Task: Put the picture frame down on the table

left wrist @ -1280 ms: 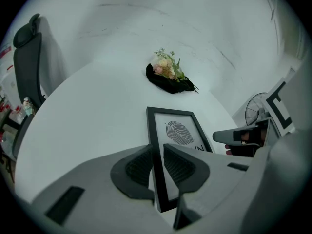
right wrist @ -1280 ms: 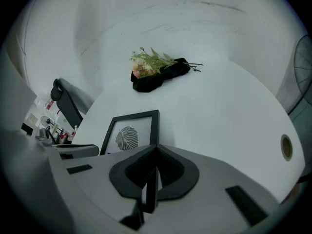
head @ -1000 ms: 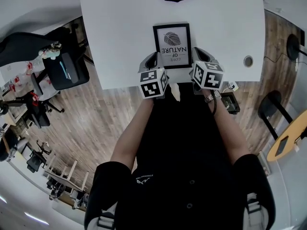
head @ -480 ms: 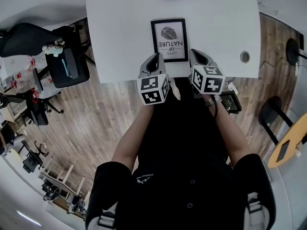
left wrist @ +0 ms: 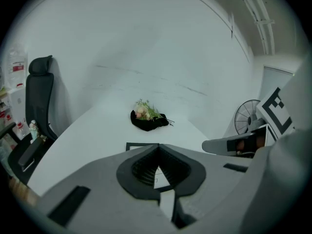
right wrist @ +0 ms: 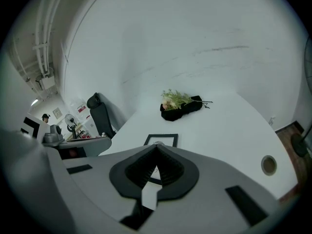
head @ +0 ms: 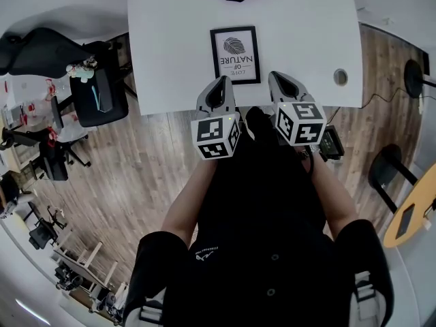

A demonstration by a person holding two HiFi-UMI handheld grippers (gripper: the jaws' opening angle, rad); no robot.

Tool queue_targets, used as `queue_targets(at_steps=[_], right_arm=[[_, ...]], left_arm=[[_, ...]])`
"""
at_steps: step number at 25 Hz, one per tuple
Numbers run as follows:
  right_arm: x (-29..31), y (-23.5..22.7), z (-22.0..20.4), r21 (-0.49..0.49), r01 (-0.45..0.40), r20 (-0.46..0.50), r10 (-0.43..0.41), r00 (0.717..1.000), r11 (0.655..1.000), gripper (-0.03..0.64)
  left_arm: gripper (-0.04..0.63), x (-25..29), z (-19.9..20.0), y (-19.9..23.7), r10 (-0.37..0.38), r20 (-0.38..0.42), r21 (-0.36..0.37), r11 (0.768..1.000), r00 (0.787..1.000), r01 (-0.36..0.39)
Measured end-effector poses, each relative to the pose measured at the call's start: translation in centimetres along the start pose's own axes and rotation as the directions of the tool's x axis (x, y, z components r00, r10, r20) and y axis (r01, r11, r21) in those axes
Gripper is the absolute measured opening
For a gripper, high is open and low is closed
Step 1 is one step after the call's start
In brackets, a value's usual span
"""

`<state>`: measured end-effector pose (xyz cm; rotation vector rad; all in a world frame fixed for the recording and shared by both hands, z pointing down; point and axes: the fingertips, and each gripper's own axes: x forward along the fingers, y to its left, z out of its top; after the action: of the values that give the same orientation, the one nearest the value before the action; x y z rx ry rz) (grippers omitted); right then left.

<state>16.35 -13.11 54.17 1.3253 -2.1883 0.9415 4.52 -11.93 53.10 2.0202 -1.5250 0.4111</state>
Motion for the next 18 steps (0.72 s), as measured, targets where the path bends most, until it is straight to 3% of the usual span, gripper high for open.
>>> queue_targets(at_steps=[18], right_arm=[[-6.9, 1.9, 4.3, -0.108, -0.040, 0.183, 0.059, 0.981, 0.993, -0.002]], left_arm=[[0.006, -5.6, 3.4, -3.1, 0.013, 0.156, 0.032, 0.999, 0.988, -0.018]])
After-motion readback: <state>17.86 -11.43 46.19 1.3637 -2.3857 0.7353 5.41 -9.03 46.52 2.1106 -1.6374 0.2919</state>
